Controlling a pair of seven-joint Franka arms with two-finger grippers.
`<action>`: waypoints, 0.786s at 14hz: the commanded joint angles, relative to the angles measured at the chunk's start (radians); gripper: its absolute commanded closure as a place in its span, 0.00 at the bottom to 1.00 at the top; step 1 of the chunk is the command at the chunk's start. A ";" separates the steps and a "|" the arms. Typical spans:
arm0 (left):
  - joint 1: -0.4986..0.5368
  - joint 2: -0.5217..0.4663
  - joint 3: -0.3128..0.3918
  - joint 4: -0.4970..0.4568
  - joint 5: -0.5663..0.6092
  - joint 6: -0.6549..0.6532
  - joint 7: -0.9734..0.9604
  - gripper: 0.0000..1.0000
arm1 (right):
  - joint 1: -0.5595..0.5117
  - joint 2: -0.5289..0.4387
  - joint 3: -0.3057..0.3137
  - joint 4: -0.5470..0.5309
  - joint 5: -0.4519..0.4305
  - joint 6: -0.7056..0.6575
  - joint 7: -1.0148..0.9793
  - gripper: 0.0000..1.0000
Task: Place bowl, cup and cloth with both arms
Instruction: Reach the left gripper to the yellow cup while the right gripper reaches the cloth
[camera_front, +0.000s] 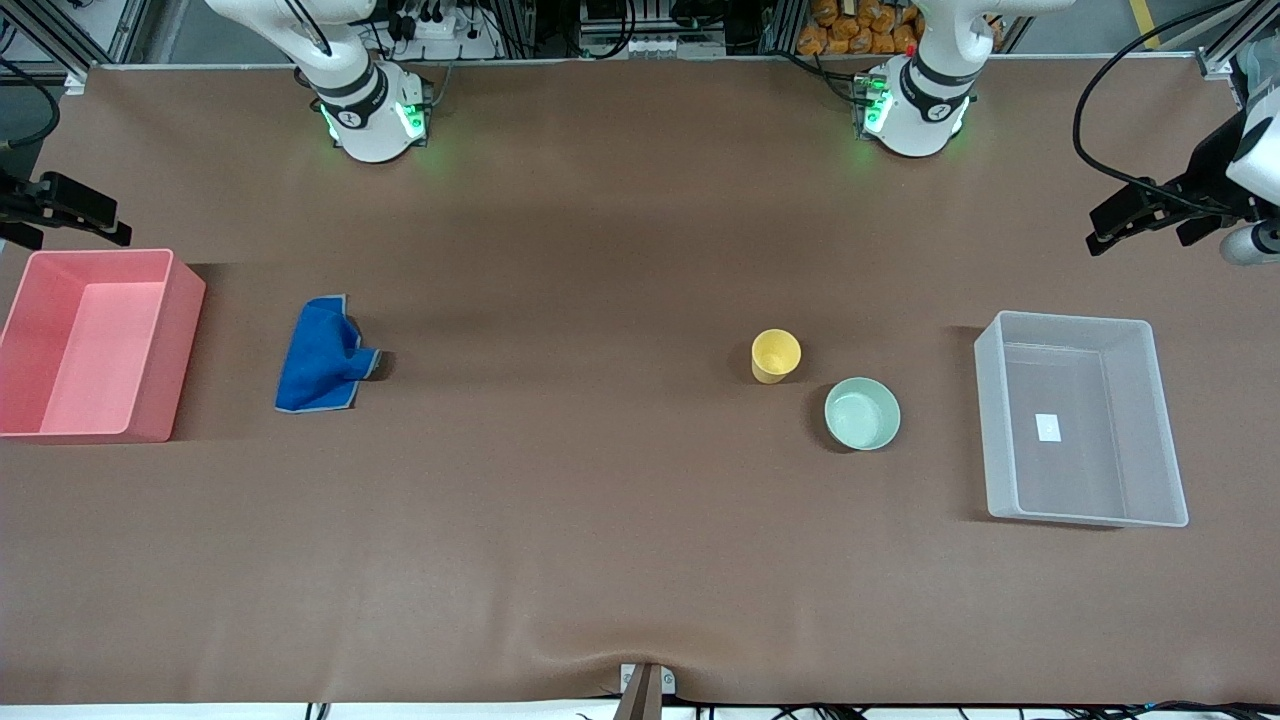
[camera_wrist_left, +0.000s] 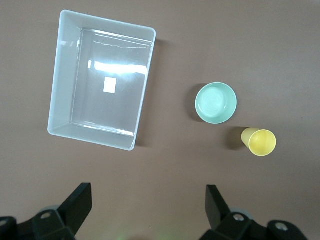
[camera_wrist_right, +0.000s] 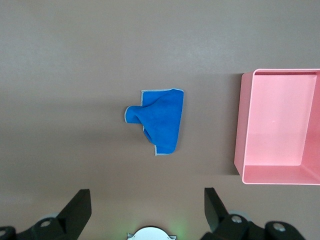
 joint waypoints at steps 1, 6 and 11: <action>-0.007 -0.020 0.005 -0.018 -0.011 0.013 0.011 0.00 | 0.000 0.006 0.000 0.017 -0.002 -0.010 -0.001 0.00; -0.005 -0.016 0.003 -0.012 -0.010 0.011 0.007 0.00 | -0.006 0.006 -0.005 0.017 -0.002 -0.008 -0.001 0.00; -0.008 0.041 -0.037 -0.017 -0.062 0.037 -0.001 0.00 | -0.013 0.009 -0.006 0.017 -0.008 -0.001 0.001 0.00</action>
